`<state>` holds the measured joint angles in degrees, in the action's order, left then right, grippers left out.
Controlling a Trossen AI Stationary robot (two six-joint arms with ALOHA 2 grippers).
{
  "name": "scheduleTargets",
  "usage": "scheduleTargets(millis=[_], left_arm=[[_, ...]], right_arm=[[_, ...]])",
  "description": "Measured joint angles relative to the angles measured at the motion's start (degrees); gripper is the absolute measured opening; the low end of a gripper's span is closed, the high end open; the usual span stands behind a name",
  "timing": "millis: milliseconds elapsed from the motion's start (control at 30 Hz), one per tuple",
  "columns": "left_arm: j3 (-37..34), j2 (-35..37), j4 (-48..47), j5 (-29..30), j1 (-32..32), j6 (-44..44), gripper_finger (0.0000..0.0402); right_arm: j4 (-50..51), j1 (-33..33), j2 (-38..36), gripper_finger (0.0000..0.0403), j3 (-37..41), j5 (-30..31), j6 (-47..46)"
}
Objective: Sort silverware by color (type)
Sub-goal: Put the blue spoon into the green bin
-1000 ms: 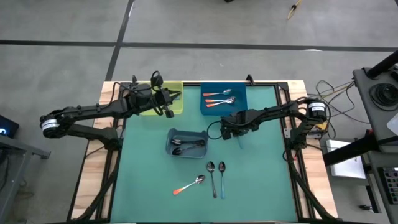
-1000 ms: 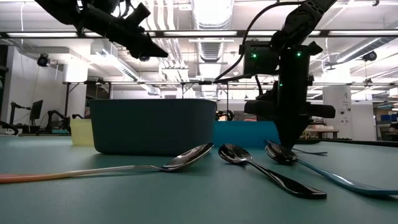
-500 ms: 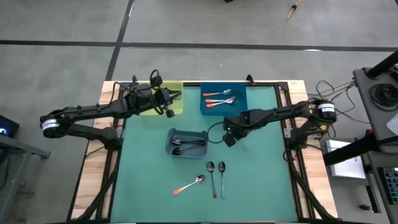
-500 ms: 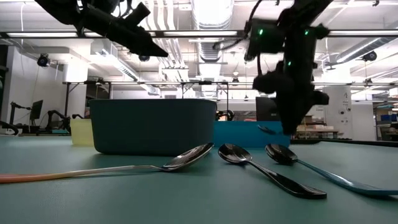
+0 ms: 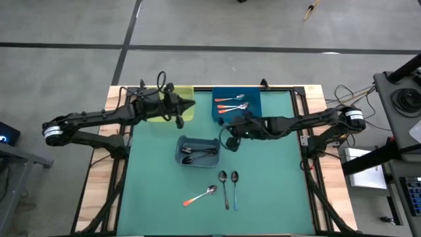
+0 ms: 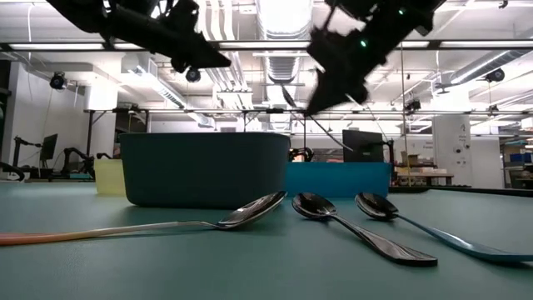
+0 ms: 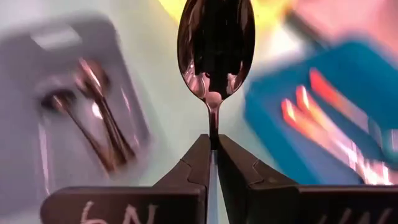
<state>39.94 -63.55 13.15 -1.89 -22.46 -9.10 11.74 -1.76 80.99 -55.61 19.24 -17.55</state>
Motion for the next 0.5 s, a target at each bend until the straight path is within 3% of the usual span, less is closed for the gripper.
scheduleTargets(millis=[233, 500], left_arm=[[0.0, 0.0, 1.3, -5.1, 0.9, 7.0, 0.0002], [0.0, -2.4, 4.7, -5.1, 5.3, 9.7, 0.0002]], right_arm=[[-19.1, 0.0, 0.1, 0.0013, 0.4, 0.3, 16.5], [-37.0, -0.6, 0.1, 0.0013, 4.2, 0.3, 29.2]])
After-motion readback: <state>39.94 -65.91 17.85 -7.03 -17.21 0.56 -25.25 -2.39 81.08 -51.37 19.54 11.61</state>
